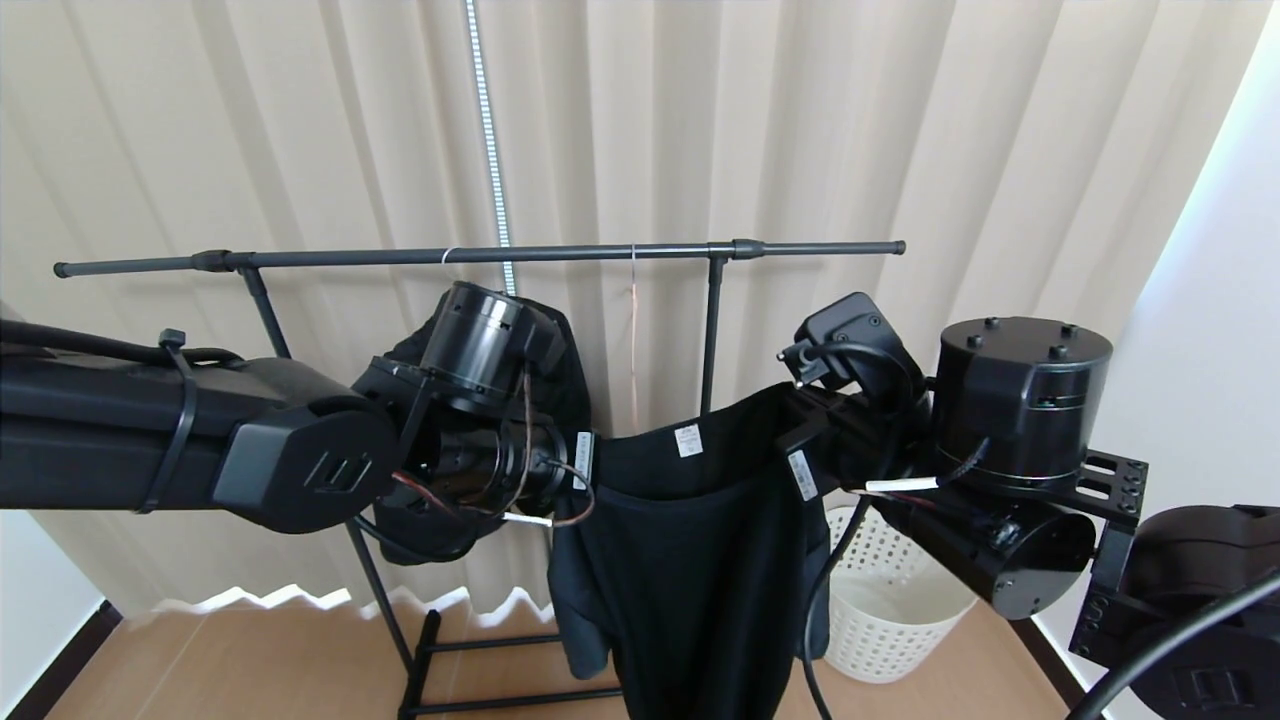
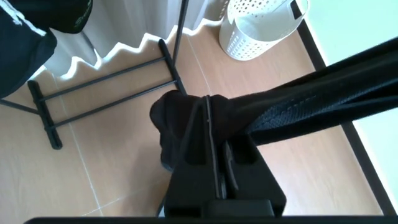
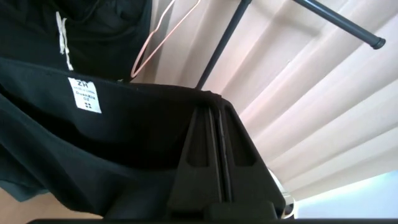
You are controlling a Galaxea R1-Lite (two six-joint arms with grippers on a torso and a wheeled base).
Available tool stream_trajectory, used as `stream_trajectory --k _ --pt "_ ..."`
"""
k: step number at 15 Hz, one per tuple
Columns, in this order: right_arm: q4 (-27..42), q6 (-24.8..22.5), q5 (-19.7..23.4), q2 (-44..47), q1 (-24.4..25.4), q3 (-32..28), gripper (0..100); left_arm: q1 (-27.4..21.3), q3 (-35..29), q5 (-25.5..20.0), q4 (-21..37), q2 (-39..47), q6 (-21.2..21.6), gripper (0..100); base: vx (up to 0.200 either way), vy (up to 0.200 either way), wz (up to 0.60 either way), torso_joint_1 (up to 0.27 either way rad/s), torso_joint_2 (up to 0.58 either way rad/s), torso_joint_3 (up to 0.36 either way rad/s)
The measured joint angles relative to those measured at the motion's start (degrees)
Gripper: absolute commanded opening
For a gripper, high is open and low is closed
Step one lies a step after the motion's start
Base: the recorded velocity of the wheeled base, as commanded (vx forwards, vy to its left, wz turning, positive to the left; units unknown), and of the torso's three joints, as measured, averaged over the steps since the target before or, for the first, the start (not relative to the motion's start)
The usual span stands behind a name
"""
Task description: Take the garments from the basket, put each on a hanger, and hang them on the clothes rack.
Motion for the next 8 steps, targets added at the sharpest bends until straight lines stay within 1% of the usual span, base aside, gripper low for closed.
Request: stream_trajectory --k 3,5,6,7,8 --pt "0.0 0.0 0.1 0.0 -0.7 -0.6 0 -0.9 0.9 -0.2 -0.1 -0.8 0.3 100 0.000 0.000 0.00 0.000 0.00 0.000" --pt "0.0 -0.6 0.0 0.0 -2.4 -1.5 0 -1.1 2.1 -0.4 -2.2 -1.2 1.3 100 0.000 0.000 0.00 0.000 0.00 0.000" --pt "0.0 -0.8 0.0 0.0 -3.3 -1.8 0 -1.1 2.9 -1.0 -4.3 -1.4 2.0 100 0.000 0.000 0.00 0.000 0.00 0.000" --pt "0.0 -1.0 0.0 0.0 -4.1 -2.0 0 -1.1 3.7 -1.9 -5.2 -1.7 2.9 100 0.000 0.000 0.00 0.000 0.00 0.000" --pt "0.0 -1.4 0.0 0.1 -4.9 -2.3 0 -1.0 4.5 -3.9 -5.5 -2.1 3.6 100 0.000 0.000 0.00 0.000 0.00 0.000"
